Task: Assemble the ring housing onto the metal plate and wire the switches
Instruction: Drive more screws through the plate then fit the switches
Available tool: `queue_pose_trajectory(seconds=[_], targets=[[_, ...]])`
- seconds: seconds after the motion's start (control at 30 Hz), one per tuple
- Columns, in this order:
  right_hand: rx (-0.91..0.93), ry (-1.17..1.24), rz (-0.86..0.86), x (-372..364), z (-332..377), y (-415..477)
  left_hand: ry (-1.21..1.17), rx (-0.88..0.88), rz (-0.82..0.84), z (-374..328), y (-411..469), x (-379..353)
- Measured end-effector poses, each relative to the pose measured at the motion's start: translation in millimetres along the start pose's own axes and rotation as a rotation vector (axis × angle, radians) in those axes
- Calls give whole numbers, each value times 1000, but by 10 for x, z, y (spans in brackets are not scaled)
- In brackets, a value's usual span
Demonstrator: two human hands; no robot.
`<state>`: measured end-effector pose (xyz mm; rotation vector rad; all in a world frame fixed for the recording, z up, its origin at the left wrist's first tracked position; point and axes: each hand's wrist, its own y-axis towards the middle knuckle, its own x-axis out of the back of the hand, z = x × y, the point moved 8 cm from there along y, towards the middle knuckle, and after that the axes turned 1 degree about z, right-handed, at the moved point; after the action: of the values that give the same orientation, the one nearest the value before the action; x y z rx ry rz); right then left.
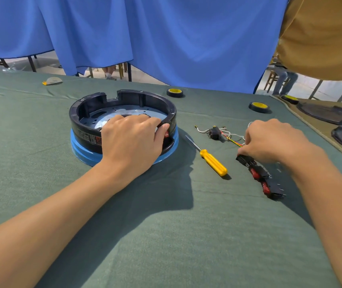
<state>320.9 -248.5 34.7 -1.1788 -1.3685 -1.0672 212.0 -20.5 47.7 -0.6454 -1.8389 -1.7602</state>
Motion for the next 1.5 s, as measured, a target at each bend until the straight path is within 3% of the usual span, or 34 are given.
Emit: queue_pose_trajectory(seconds=[0.17,0.47,0.57,0.67,0.8,1.03,1.27,1.37,1.5], targets=[[52,30,94,-63,56,-17,-27,62,-4,58,21,8],[138,238,53,-43,245,-17,-106,191,57,130,107,-52],[254,400,-56,108,342,-52,-110,205,57,139,109,-40],[352,730,-161,269,467,-142,-94,226,168,164,200,-104],[418,1027,-125,227,641,-225,1,133,233,73,300,-99],[503,1087,-175,217,733,-264,104,83,198,-22,293,-40],[537,1105,-302,278,740,-316,-7,-178,-98,-135,44,185],[573,1155,-314,302,774,-356,-86,-366,-138,-247,-11,199],[633,1186,-347,348,821,-425,-172,-366,-230,-261,-36,252]])
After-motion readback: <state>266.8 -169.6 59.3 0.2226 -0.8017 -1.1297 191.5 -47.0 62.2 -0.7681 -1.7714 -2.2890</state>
